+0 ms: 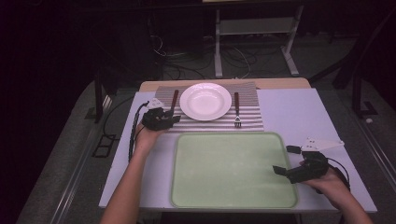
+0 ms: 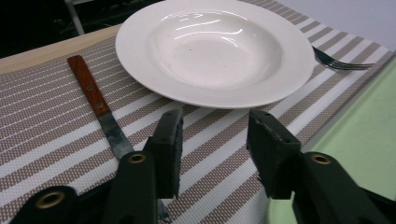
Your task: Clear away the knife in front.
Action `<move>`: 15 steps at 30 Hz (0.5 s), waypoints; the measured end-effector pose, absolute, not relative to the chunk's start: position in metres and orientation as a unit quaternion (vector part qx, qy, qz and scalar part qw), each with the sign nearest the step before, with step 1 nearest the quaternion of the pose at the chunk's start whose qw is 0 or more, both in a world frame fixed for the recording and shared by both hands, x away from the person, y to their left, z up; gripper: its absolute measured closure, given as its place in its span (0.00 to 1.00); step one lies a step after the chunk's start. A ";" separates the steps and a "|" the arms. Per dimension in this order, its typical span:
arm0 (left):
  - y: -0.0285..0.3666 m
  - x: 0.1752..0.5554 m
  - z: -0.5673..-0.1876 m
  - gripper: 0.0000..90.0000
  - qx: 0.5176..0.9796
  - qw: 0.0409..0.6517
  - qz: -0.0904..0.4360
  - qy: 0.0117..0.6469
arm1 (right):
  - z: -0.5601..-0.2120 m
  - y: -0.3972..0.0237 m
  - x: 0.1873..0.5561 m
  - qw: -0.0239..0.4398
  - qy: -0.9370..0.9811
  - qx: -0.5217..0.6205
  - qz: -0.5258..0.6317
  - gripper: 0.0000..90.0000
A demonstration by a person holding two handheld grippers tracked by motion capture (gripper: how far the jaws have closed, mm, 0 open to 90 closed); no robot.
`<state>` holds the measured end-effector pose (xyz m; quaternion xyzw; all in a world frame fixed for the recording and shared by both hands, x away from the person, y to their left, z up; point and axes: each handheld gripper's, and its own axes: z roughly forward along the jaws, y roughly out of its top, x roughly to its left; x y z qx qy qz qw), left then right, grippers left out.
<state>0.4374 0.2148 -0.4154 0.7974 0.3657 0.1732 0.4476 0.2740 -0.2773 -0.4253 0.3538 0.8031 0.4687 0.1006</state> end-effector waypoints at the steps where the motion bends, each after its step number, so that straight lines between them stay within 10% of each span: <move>1: 0.214 0.438 -0.416 0.66 0.797 0.446 0.174 0.368 | -0.425 -0.277 0.274 0.101 0.803 0.353 0.469 0.00; 15: 0.213 0.462 -0.426 0.99 0.798 0.421 0.175 0.396 | -0.426 -0.278 0.275 0.100 0.803 0.355 0.468 0.00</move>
